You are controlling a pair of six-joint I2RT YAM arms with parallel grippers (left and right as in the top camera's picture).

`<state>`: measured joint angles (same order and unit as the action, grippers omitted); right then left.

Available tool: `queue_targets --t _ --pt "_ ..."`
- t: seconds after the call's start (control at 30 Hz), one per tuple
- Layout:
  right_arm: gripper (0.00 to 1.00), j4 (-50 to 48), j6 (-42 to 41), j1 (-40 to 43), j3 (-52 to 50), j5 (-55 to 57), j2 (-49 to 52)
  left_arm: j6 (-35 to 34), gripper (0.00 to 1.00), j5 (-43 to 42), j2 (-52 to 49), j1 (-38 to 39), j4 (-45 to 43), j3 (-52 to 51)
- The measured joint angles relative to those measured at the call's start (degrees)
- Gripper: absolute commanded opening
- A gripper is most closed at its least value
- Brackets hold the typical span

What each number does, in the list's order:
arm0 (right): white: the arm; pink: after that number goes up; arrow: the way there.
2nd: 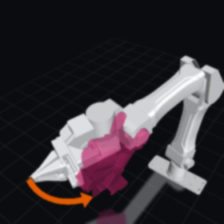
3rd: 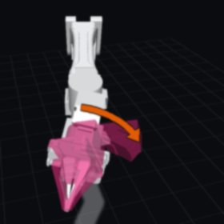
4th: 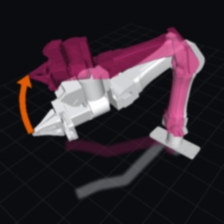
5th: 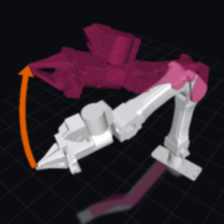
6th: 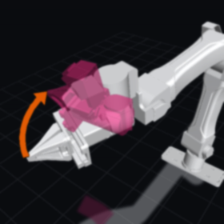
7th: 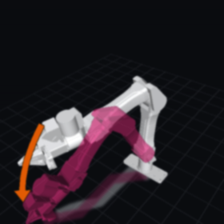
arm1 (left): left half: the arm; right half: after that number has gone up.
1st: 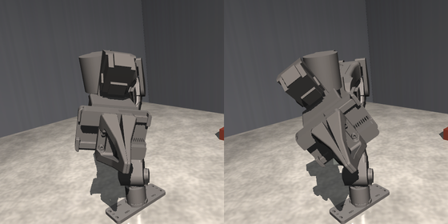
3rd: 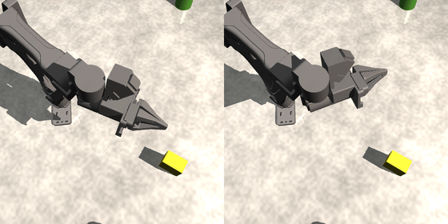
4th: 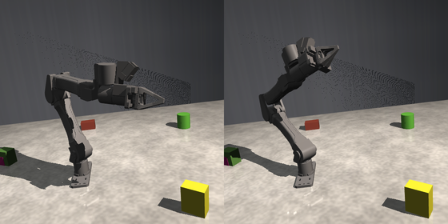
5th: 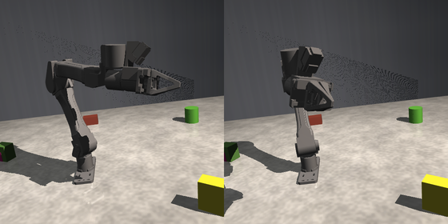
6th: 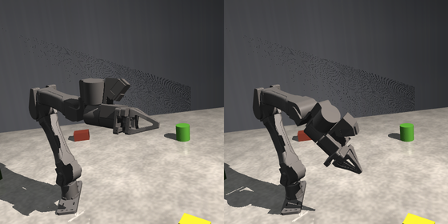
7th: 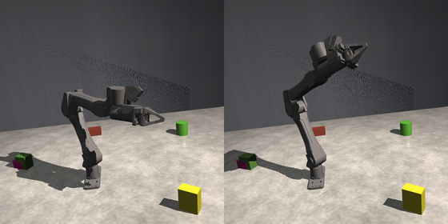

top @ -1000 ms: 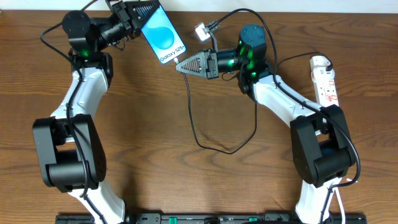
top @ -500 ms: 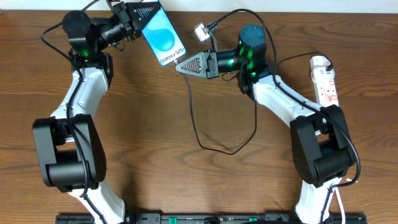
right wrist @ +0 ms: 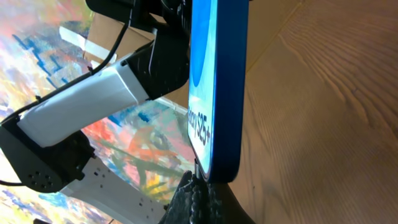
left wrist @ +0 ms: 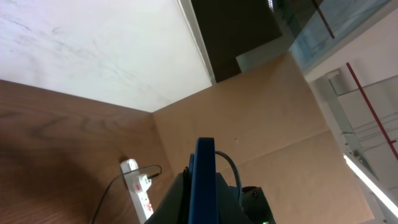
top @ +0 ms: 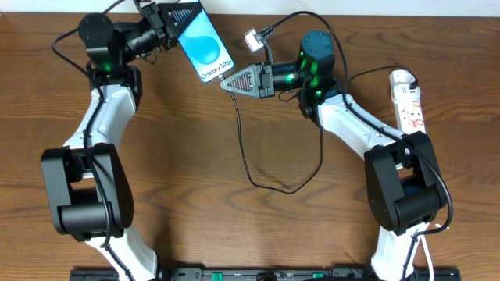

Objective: Plug charger to phone and switch on socket

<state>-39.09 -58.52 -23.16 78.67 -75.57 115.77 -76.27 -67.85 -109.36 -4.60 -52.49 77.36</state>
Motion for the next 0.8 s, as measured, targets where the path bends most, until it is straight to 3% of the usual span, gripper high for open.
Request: queue_targets --t 0.8 --pt "0.01 -2.9 -4.3 -0.4 -0.1 1.2 0.0 0.0 0.07 -2.3 0.0 -0.2 -0.1 0.0"
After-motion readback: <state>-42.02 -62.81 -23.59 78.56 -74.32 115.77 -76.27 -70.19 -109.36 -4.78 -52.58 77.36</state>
